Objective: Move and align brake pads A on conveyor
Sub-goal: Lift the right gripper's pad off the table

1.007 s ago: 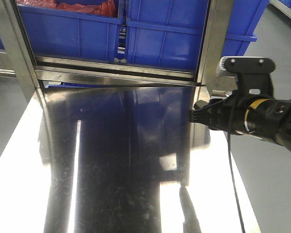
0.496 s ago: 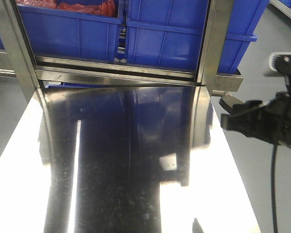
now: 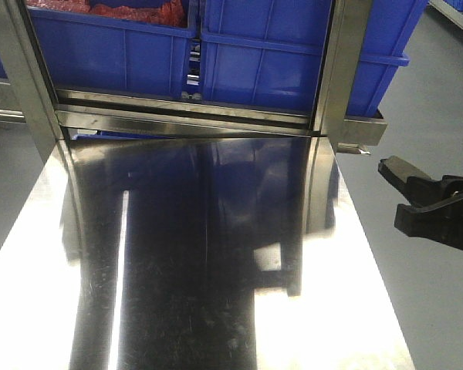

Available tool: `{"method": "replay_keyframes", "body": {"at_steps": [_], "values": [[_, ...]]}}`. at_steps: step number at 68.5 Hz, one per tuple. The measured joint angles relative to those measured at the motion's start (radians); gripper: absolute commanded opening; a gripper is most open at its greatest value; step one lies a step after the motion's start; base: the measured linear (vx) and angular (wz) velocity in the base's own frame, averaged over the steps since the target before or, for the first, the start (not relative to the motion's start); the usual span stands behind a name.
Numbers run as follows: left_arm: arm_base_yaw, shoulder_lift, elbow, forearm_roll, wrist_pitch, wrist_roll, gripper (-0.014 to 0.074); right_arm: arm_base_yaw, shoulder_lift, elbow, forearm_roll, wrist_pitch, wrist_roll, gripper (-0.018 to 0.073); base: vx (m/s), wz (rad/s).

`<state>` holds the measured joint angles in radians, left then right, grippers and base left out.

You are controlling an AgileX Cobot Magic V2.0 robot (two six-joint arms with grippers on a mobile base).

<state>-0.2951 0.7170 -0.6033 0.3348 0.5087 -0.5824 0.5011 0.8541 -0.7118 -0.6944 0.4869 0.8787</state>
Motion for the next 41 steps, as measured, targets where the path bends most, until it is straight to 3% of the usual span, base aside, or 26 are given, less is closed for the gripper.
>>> {"method": "replay_keyframes", "body": {"at_steps": [41], "values": [[0.000,0.000,0.000,0.000,0.000,0.000,0.0118,0.000,0.000,0.000,-0.003,-0.001,0.000,0.0049,0.00,0.00]]}}
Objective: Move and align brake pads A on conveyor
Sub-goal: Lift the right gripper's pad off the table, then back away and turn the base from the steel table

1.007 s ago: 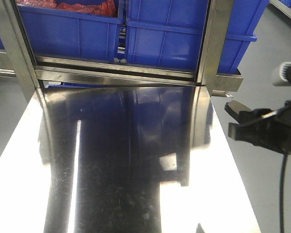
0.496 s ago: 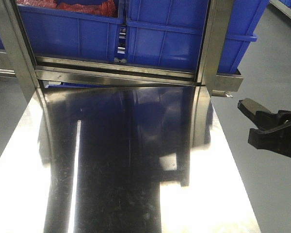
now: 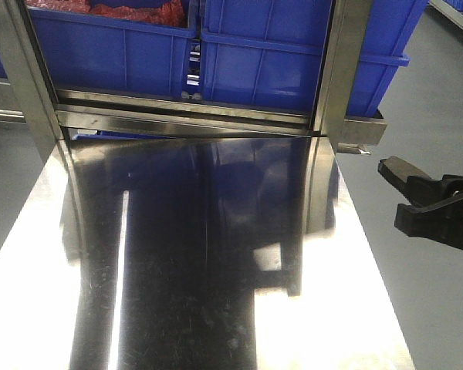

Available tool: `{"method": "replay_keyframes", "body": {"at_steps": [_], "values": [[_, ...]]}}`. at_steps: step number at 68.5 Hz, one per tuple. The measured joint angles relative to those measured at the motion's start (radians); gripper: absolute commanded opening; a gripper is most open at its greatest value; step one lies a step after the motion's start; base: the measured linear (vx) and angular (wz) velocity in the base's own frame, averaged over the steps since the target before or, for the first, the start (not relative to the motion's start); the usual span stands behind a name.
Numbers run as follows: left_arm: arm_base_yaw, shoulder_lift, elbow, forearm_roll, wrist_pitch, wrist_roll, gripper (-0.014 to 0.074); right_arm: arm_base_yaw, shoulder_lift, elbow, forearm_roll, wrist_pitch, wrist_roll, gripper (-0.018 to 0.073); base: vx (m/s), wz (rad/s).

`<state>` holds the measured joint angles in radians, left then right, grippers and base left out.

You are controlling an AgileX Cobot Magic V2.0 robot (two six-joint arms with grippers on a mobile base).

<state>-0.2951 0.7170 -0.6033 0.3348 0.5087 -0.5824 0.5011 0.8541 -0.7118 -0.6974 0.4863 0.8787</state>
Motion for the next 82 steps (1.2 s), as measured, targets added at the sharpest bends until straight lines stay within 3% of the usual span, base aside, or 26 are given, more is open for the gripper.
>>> {"method": "replay_keyframes", "body": {"at_steps": [82], "values": [[0.000,0.000,0.000,0.000,0.000,0.000,0.0118,0.000,0.000,0.000,-0.001,-0.002,0.000,0.0049,0.00,0.00]]}}
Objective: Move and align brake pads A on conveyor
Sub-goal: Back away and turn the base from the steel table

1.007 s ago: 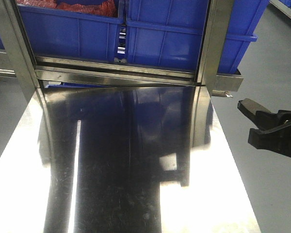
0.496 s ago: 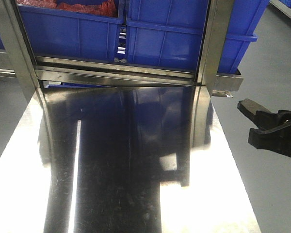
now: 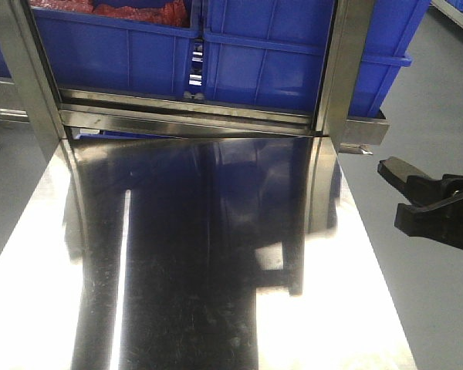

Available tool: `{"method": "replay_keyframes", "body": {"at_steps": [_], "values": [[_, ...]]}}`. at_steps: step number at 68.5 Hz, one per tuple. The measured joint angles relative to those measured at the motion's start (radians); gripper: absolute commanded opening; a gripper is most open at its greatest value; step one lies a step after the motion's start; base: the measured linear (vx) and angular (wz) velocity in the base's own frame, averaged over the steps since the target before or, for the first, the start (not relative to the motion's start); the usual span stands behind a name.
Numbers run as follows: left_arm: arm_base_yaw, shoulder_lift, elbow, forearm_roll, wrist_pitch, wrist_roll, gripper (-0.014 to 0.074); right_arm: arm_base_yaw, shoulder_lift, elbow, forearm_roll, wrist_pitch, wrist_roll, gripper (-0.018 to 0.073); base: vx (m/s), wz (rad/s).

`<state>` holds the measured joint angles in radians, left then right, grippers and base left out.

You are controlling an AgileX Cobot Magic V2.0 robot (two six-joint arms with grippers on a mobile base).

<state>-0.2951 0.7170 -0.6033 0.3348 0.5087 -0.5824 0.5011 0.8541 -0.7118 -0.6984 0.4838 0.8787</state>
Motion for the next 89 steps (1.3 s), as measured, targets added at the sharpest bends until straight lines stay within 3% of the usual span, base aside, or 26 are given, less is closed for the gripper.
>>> {"method": "replay_keyframes", "body": {"at_steps": [37,89], "values": [[0.000,0.000,0.000,0.000,0.000,0.000,0.0118,0.000,0.000,0.001,-0.001,0.000,0.000,0.0049,-0.05,0.23],[0.000,0.000,0.000,0.000,0.001,0.000,0.0118,0.000,0.000,0.001,-0.002,-0.001,0.000,0.0049,-0.08,0.65]]}}
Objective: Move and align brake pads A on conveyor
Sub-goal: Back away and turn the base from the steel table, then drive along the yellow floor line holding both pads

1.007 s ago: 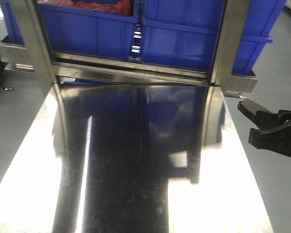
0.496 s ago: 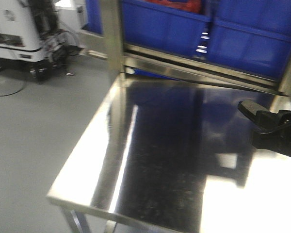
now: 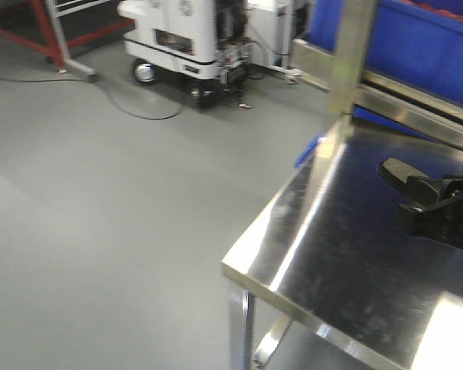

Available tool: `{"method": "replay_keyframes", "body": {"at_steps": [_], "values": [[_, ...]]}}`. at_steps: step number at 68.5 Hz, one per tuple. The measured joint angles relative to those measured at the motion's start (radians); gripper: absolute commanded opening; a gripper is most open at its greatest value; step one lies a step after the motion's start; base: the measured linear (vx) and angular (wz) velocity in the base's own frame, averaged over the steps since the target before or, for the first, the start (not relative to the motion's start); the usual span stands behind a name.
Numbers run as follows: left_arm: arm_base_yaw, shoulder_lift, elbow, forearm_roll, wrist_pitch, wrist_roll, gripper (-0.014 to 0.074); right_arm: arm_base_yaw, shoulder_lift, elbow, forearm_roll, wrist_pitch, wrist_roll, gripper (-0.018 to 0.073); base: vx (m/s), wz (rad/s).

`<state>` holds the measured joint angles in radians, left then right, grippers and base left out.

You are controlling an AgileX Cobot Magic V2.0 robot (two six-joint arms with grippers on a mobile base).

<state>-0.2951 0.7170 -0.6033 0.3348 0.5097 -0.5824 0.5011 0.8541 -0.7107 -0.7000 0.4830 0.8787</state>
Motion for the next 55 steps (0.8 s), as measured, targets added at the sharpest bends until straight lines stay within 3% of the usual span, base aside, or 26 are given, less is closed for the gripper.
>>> {"method": "replay_keyframes", "body": {"at_steps": [55], "values": [[0.000,0.000,0.000,0.000,0.000,0.000,0.0118,0.000,0.000,0.000,0.000,-0.001,0.000,0.0049,-0.02,0.62]]}}
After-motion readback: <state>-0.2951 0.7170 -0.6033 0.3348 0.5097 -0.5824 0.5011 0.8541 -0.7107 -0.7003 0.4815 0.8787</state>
